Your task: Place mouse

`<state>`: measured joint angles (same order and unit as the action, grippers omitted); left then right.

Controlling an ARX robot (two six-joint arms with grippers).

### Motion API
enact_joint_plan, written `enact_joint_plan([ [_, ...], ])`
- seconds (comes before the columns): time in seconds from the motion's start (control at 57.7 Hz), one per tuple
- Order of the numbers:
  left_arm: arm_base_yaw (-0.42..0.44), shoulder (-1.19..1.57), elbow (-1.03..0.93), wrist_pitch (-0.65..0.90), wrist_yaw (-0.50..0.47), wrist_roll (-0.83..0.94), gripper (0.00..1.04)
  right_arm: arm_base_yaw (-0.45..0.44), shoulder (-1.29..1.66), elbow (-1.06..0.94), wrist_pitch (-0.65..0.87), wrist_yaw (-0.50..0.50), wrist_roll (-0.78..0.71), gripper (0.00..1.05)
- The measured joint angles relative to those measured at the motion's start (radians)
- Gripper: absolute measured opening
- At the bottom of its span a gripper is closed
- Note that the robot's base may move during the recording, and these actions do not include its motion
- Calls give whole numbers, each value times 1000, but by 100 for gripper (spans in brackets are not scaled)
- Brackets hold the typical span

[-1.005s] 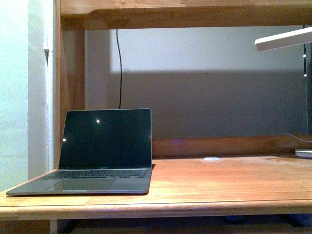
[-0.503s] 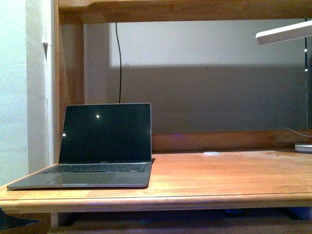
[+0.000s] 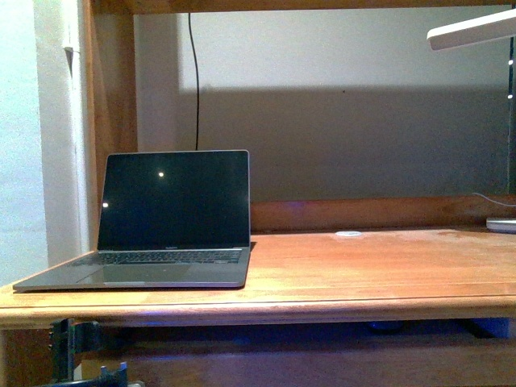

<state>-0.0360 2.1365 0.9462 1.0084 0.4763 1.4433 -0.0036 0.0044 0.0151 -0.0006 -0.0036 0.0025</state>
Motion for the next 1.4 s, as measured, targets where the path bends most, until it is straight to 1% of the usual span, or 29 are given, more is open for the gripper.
enact_joint_plan([
  [0.139, -13, 47, 62, -18, -1, 0, 97, 0, 0, 0, 0, 0, 0, 97],
  [0.26, -18, 61, 77, -49, -3, 1, 97, 0, 0, 0, 0, 0, 0, 97],
  [0.329, -26, 50, 77, -88, -14, -6, 97, 0, 0, 0, 0, 0, 0, 97],
  [0.399, -40, 19, 71, -158, -42, -47, 97, 0, 0, 0, 0, 0, 0, 97],
  [0.451, -61, -32, 61, -262, -74, -111, 97, 0, 0, 0, 0, 0, 0, 97],
  [0.468, -71, -63, 51, -322, -80, -145, 97, 0, 0, 0, 0, 0, 0, 97],
  [0.537, -100, -150, 16, -462, -70, -237, 97, 0, 0, 0, 0, 0, 0, 97],
  [0.607, -145, -237, -43, -552, -39, -331, 97, 0, 0, 0, 0, 0, 0, 97],
  [0.763, -228, -359, -134, -649, 2, -486, 97, 0, 0, 0, 0, 0, 0, 97],
  [0.867, -305, -478, -204, -745, 40, -678, 97, 0, 0, 0, 0, 0, 0, 97],
  [0.988, -348, -557, -236, -782, 61, -843, 97, 0, 0, 0, 0, 0, 0, 97],
  [1.023, -357, -576, -242, -780, 69, -909, 97, 0, 0, 0, 0, 0, 0, 97],
  [1.04, -360, -587, -245, -776, 71, -968, 97, 0, 0, 0, 0, 0, 0, 97],
  [1.075, -364, -597, -246, -769, 70, -1015, 97, 0, 0, 0, 0, 0, 0, 97],
  [1.144, -364, -626, -245, -731, 44, -1151, 97, 0, 0, 0, 0, 0, 0, 97],
  [1.161, -361, -638, -243, -716, 29, -1210, 97, 0, 0, 0, 0, 0, 0, 97],
  [1.179, -359, -644, -242, -709, 21, -1222, 97, 0, 0, 0, 0, 0, 0, 97],
  [1.196, -354, -656, -239, -694, 2, -1281, 97, 0, 0, 0, 0, 0, 0, 97],
  [1.265, -343, -692, -233, -663, -43, -1374, 97, 0, 0, 0, 0, 0, 0, 97],
  [1.283, -339, -707, -232, -657, -71, -1410, 97, 0, 0, 0, 0, 0, 0, 97],
  [1.404, -328, -801, -233, -646, -206, -1486, 97, 0, 0, 0, 0, 0, 0, 97],
])
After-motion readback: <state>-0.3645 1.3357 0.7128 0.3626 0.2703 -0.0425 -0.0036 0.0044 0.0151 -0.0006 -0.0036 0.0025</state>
